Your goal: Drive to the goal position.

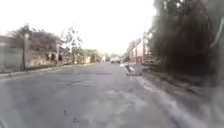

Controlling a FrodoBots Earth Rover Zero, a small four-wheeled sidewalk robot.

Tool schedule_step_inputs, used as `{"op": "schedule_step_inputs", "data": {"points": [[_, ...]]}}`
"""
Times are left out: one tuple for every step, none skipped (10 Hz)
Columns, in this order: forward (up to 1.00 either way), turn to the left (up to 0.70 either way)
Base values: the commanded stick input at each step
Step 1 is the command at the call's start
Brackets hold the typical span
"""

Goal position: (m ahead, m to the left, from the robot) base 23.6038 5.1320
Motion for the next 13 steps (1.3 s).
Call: {"op": "schedule_step_inputs", "data": {"points": [[1.0,-0.05],[1.0,0.04],[1.0,0.04],[1.0,0.04],[1.0,0.04],[1.0,0.04],[1.0,0.04],[1.0,0.04],[1.0,0.04],[1.0,0.04],[1.0,0.44],[1.0,0.44],[1.0,0.19]]}}
